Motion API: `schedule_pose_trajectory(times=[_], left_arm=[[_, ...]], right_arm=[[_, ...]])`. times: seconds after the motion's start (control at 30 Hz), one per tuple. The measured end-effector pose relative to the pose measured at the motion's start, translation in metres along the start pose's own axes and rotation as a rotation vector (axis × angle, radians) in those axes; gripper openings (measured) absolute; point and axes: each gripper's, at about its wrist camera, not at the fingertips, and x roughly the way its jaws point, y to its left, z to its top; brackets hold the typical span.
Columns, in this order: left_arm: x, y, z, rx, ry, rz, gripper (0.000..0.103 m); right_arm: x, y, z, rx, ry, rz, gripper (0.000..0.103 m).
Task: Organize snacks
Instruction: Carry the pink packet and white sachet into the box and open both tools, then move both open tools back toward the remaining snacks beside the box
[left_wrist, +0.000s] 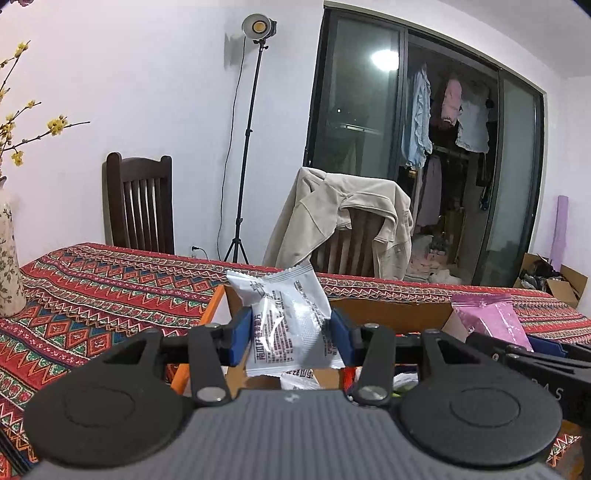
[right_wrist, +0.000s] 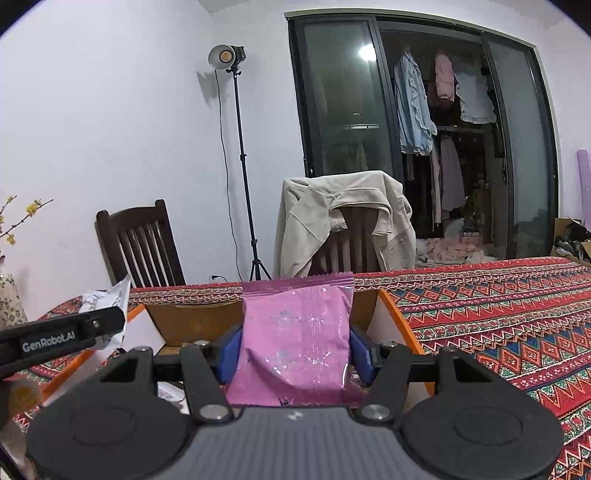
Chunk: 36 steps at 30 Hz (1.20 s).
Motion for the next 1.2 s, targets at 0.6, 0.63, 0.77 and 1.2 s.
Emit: schedule_pose_trajectory(times=[0.6,0.63,0.77,1.2], left_arm=[[-0.013,0.009,0.002,-0.045,-0.045,0.026,0.103],[-0.014,0.010,0.002,-0.046,-0.046,0.028,0.103],[-0.019,0.011,0.003,-0.052,-0.046,0.031,0.103],[-0.076,0.006,0.027,-0.075,-0.106,-0.028,0.103]], right_arm=[[-0.009,-0.008,-0.005,0.027,-0.011,-0.012,0.103],[-0.009,-0.008,-0.005,0.026,-0.010,-0.012,0.103],[-0.012,-0.007,-0.004,0.020,-0.012,-0.014,0.103],[-0.059,0.001,0.010,-0.015,-0.042,-0.021,0.103]])
